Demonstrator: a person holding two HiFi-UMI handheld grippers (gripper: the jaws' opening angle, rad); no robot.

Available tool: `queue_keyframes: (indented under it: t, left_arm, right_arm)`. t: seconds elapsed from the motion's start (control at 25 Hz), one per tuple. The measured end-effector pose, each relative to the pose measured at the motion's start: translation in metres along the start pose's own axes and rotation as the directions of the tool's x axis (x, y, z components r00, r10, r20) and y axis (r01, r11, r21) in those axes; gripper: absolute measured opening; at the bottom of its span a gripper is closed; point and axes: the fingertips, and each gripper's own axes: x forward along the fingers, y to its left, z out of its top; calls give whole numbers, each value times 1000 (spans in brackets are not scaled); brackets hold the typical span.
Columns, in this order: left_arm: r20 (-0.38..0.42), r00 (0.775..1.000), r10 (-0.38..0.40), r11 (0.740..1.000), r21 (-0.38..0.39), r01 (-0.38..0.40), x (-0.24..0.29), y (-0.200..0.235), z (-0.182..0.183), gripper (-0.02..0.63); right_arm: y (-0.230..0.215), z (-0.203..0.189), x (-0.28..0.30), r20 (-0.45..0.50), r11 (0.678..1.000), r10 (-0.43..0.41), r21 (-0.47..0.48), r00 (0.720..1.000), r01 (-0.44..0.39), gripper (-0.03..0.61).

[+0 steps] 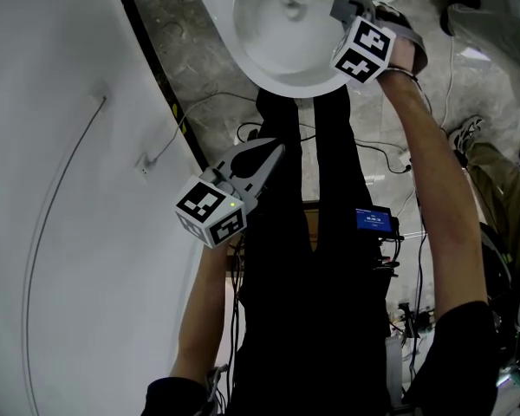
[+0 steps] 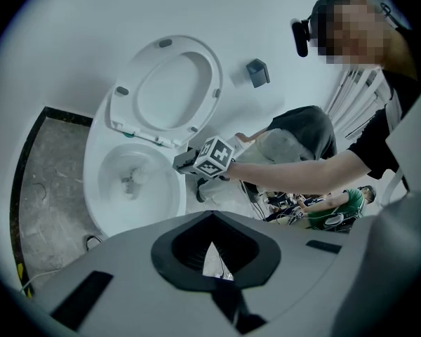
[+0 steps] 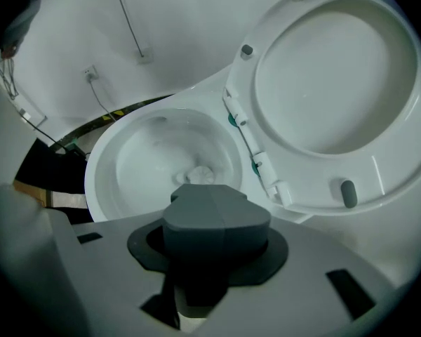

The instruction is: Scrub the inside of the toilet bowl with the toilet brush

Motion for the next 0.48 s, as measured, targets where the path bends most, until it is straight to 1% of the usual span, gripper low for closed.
queue_keyframes:
  t: [0.16, 0.4, 0.48]
  left_arm:
    - [-1, 1000, 3, 1000, -3, -3, -2, 1, 0, 9]
    - [-2, 1000, 3, 1000, -4, -3, -4, 3, 0, 9]
    - [-3, 1000, 2, 1000, -5, -2, -5, 3, -1, 9]
  right_arm:
    - [1, 8, 4, 1, 998, 9, 62, 1000, -9, 164]
    - [7, 26, 6, 13, 998, 5, 55, 1000, -6, 164]
    - [10, 35, 6, 22, 999, 4, 40, 1000, -4, 164]
